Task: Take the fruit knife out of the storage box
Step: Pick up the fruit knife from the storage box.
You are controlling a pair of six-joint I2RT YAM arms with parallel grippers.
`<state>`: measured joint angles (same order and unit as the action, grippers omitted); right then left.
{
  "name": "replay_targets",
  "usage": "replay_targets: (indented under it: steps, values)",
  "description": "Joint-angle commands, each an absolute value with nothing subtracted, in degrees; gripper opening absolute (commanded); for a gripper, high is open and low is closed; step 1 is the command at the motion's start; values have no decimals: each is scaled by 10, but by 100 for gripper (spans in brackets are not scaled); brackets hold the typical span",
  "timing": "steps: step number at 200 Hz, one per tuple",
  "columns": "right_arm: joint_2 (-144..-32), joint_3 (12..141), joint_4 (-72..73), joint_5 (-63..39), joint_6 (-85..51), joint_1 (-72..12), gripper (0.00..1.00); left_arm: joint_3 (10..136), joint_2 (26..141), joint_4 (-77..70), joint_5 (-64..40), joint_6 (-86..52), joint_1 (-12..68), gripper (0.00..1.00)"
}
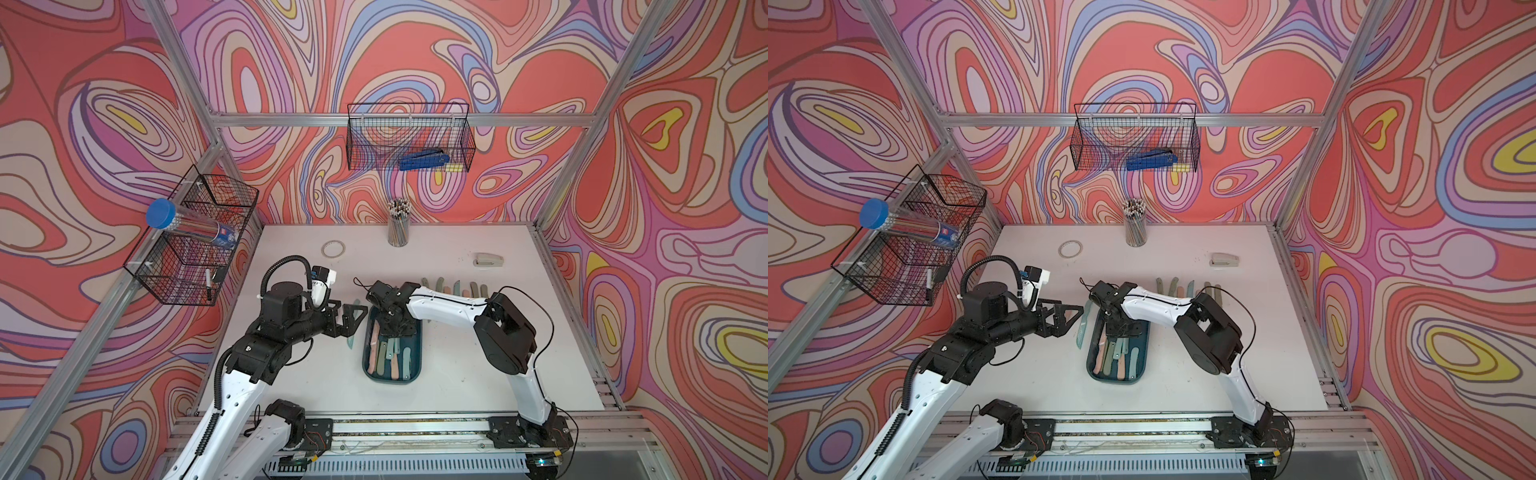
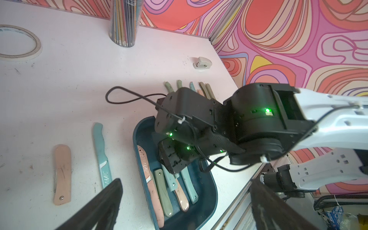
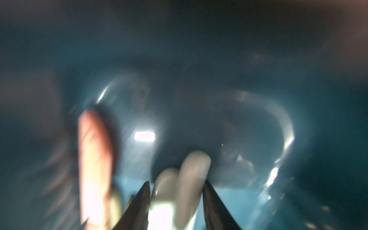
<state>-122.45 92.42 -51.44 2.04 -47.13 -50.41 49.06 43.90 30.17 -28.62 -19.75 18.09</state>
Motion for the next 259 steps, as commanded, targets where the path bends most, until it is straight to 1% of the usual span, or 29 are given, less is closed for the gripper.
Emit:
replay_targets:
  steps: [1, 15, 33, 55, 97, 118, 171, 222, 259]
  values:
    - [-1246, 945, -507, 48, -441, -485, 43, 488, 433, 288, -285, -195, 184, 100]
    - [-1250, 956, -503, 48, -429, -476, 44, 489, 433, 288, -284, -194, 185, 100]
    - [-1255, 976, -510, 61, -417, -472, 47, 488, 432, 288, -283, -194, 185, 100]
    - [-1249, 986, -516, 67, -414, -470, 48, 488, 433, 288, -283, -194, 184, 100]
    - [-1215, 966, -546, 83, -423, -473, 48, 488, 435, 289, -284, -194, 184, 100]
    - [-1199, 957, -565, 102, -418, -491, 48, 488, 435, 288, -284, -194, 184, 100]
    - [-1198, 945, -552, 29, -444, -520, 48, 489, 436, 289, -283, -194, 184, 100]
    - [-1246, 954, -543, 16, -453, -521, 47, 487, 427, 287, -276, -193, 184, 100]
    - [-1259, 954, -543, 10, -453, -521, 45, 486, 419, 288, -266, -192, 185, 100]
